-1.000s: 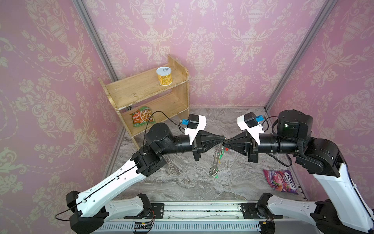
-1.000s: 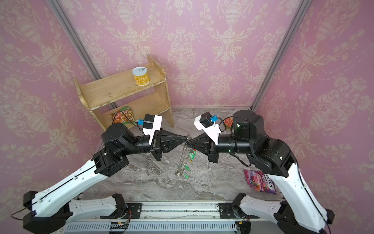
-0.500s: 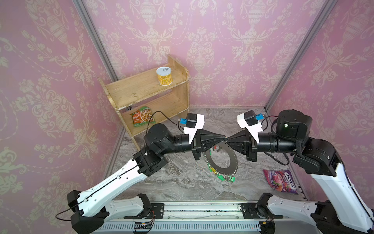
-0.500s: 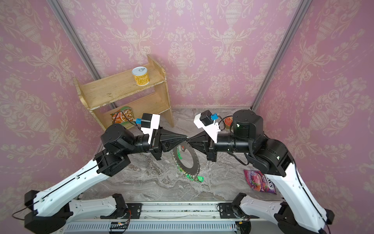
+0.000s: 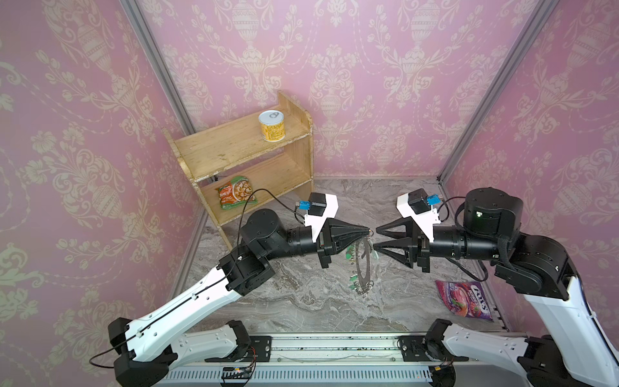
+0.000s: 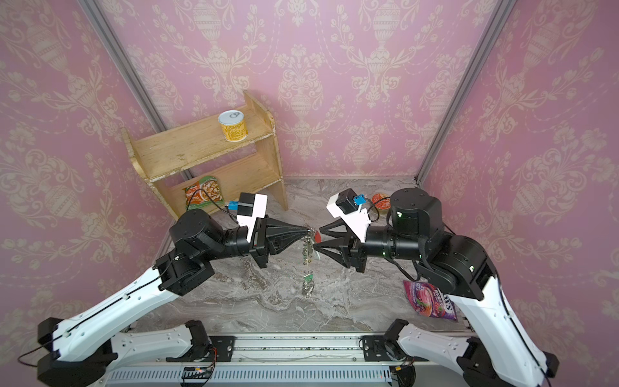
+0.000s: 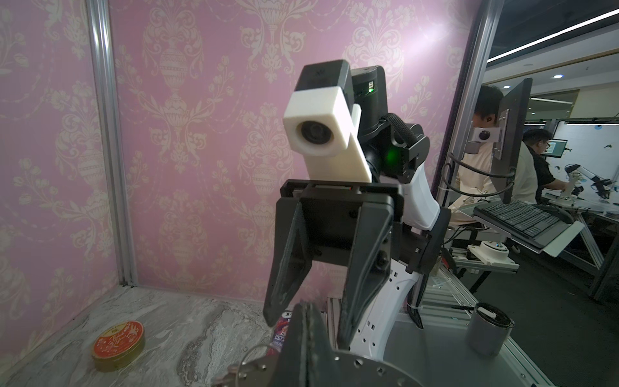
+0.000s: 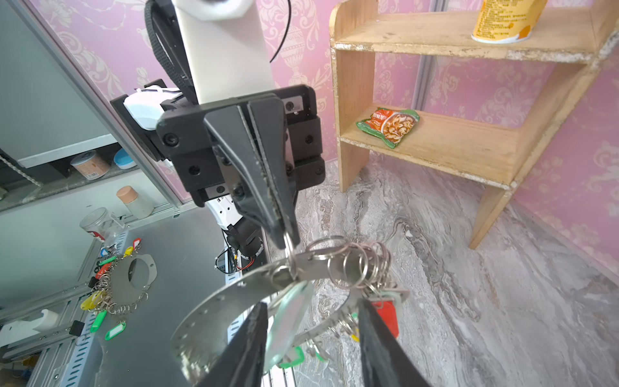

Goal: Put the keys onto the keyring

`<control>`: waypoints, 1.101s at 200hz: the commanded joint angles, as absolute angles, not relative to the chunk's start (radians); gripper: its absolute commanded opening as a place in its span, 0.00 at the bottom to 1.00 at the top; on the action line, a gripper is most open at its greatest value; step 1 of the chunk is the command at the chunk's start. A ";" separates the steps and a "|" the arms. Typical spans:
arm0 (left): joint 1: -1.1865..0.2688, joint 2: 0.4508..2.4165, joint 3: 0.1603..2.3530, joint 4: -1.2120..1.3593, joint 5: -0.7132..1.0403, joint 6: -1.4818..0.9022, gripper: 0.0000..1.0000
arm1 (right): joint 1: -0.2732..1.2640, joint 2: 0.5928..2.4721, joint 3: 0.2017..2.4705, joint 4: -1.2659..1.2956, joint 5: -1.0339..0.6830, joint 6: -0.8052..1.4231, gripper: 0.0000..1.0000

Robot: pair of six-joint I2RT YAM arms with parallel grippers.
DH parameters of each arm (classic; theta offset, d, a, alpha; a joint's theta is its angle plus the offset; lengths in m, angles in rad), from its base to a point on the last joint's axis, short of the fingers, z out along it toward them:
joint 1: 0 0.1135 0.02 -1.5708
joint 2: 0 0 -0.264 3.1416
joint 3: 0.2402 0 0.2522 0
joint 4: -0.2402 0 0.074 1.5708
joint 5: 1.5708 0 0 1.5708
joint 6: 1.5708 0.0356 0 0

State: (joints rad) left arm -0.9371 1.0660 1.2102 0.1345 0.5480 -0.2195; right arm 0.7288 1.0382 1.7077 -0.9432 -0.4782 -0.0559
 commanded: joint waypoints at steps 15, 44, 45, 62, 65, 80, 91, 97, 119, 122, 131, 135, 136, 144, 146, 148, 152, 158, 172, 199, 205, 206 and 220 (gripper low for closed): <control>-0.928 0.987 1.169 0.030 0.406 -0.150 0.00 | 0.732 0.996 1.672 -0.975 -0.409 -0.058 0.62; -0.928 0.952 1.139 -0.100 0.289 -0.111 0.00 | 0.732 0.979 1.636 -0.974 -0.379 -0.052 0.76; -0.928 0.951 1.138 -0.105 0.286 -0.110 0.00 | 0.732 0.978 1.635 -0.974 -0.378 -0.051 0.77; -0.928 0.934 1.121 -0.181 0.223 -0.101 0.00 | 0.731 0.967 1.611 -0.971 -0.363 -0.049 0.82; -0.928 0.933 1.118 -0.196 0.212 -0.099 0.00 | 0.732 0.966 1.607 -0.971 -0.359 -0.047 0.82; -0.928 0.927 1.100 -0.268 0.157 -0.096 0.00 | 0.730 0.959 1.583 -0.968 -0.349 -0.042 0.84; -0.928 0.925 1.087 -0.311 0.125 -0.104 0.00 | 0.730 0.953 1.563 -0.964 -0.342 -0.040 0.85; -0.928 0.925 1.081 -0.330 0.107 -0.108 0.00 | 0.730 0.949 1.552 -0.961 -0.339 -0.036 0.86; -0.928 0.922 1.050 -0.389 0.047 -0.127 0.00 | 0.728 0.930 1.501 -0.947 -0.322 -0.026 0.88; -0.928 0.922 1.046 -0.396 0.035 -0.129 0.00 | 0.727 0.929 1.496 -0.945 -0.320 -0.025 0.88; -0.929 0.920 1.032 -0.414 0.007 -0.133 0.00 | 0.726 0.921 1.478 -0.942 -0.317 -0.022 0.88; -0.928 0.920 1.024 -0.419 -0.005 -0.134 0.00 | 0.725 0.918 1.470 -0.942 -0.315 -0.021 0.88; -0.929 0.919 1.021 -0.420 -0.009 -0.135 0.00 | 0.725 0.916 1.468 -0.941 -0.315 -0.021 0.88; -0.928 0.917 1.005 -0.427 -0.040 -0.142 0.00 | 0.724 0.912 1.456 -0.940 -0.314 -0.017 0.89; -0.928 0.916 1.001 -0.428 -0.045 -0.143 0.00 | 0.724 0.910 1.451 -0.940 -0.314 -0.016 0.89; -0.928 0.915 0.997 -0.427 -0.051 -0.144 0.00 | 0.724 0.909 1.448 -0.939 -0.313 -0.015 0.89; -0.928 0.913 0.987 -0.427 -0.060 -0.145 0.00 | 0.724 0.906 1.442 -0.939 -0.313 -0.013 0.89; -0.928 0.912 0.978 -0.426 -0.072 -0.148 0.00 | 0.723 0.900 1.431 -0.937 -0.311 -0.011 0.89; -0.927 0.911 0.953 -0.435 -0.095 -0.153 0.00 | 0.720 0.889 1.407 -0.934 -0.308 -0.004 0.89; -0.925 0.897 0.915 -0.450 -0.144 -0.174 0.00 | 0.716 0.869 1.362 -0.924 -0.306 0.010 0.90; -0.925 0.890 0.904 -0.449 -0.155 -0.180 0.00 | 0.715 0.864 1.350 -0.921 -0.304 0.011 0.90; -0.925 0.889 0.902 -0.449 -0.157 -0.180 0.00 | 0.715 0.864 1.349 -0.921 -0.304 0.013 0.90; -0.922 0.880 0.887 -0.460 -0.180 -0.188 0.00 | 0.713 0.855 1.329 -0.914 -0.307 0.018 0.90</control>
